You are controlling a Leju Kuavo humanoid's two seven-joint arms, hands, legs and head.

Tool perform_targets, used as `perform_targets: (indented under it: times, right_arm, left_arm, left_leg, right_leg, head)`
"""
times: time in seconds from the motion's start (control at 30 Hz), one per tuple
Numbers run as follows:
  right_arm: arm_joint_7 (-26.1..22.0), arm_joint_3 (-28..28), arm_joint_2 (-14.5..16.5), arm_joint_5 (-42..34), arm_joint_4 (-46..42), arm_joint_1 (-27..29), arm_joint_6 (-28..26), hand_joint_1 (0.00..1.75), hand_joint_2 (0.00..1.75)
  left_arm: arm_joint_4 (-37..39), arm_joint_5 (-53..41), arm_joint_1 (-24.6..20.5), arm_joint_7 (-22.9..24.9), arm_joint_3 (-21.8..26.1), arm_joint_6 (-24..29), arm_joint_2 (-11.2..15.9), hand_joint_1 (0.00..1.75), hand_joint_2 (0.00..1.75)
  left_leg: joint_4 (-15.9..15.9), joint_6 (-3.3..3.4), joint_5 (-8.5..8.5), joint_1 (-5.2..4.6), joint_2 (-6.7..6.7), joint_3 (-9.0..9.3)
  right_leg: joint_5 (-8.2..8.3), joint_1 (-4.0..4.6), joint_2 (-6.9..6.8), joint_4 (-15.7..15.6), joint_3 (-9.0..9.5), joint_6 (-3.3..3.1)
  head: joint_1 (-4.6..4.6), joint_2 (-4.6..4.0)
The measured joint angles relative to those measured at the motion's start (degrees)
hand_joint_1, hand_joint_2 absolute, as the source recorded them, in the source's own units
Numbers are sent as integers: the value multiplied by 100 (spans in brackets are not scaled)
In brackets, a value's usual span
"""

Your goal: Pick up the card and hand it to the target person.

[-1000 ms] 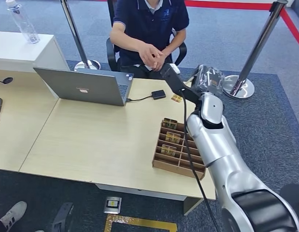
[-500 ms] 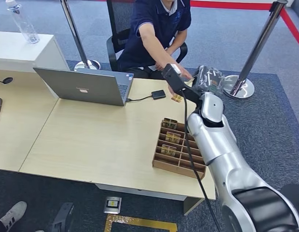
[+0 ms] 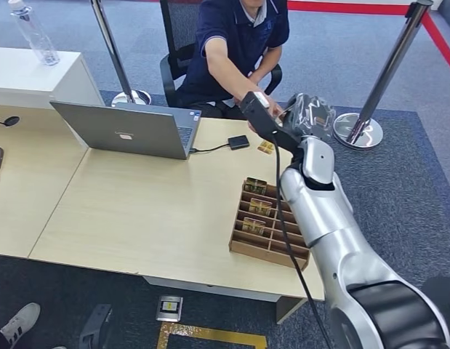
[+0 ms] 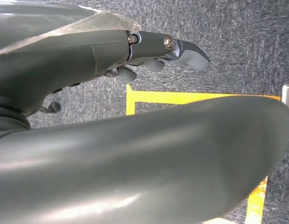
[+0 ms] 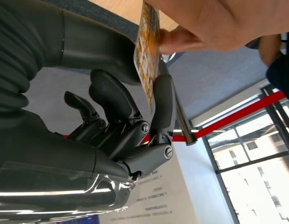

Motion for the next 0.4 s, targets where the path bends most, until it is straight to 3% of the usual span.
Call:
perform_targets:
  times: [0.23,0.4]
  right_arm:
    - [-1038,-236,102,-709,-447,263,-471,0,175]
    - [-1502,-275,86,-1512,-1913,1326,-390,0,175]
  left_arm:
    - [0,7,-1,0,11,1,4,0,0]
    - [0,29,5,0,106,2,6,0,0]
  left_leg:
    - [-1,0,0,1,-1,0]
    - [-1,3,-3,2,-3,-2]
  right_leg:
    - [-1,1,0,-2,-1,0]
    - [-3,2,0,-6,-1,-1]
  head:
    - [-1,0]
    - [0,0]
